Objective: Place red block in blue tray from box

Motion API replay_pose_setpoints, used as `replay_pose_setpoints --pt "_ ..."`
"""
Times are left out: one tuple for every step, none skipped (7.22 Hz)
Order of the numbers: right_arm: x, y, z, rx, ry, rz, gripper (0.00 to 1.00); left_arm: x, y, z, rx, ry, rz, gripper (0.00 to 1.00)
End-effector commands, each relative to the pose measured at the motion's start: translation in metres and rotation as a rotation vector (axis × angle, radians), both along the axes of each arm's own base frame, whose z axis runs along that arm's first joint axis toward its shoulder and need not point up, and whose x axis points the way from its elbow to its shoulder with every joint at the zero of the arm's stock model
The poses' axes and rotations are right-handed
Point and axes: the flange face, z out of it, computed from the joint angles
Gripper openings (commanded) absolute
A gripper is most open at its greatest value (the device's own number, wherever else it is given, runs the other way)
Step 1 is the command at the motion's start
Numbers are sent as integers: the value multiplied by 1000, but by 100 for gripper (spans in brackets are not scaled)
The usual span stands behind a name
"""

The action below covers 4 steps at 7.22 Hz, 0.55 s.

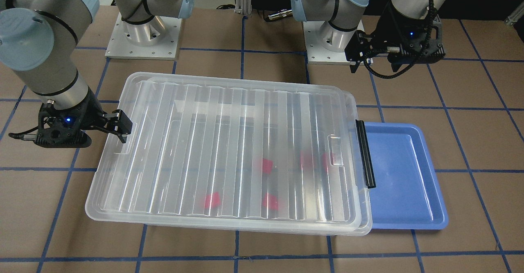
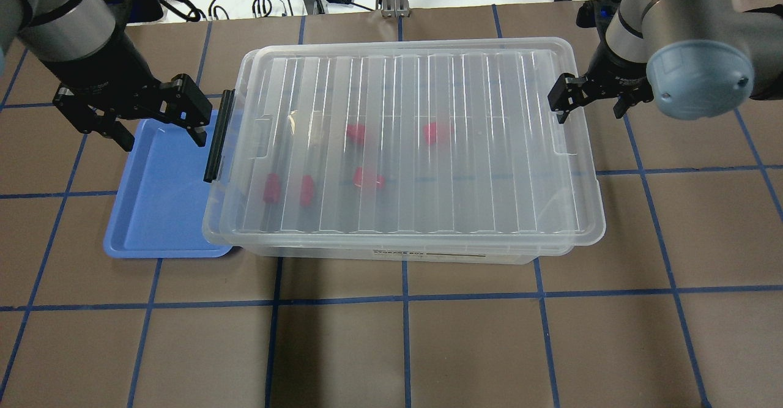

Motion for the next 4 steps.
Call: replay_pose_setpoints --pt "-25 -3 -4 3 -2 4 97 0 -1 -1 2 1 0 100" --pt "-34 -4 -6 7 -6 6 97 0 1 1 -2 -1 0 100" --pt "-36 -3 -11 16 -3 26 97 0 -1 -1 4 1 0 100" --pt "-42 -4 -10 12 0 35 98 0 0 -1 2 -1 0 100"
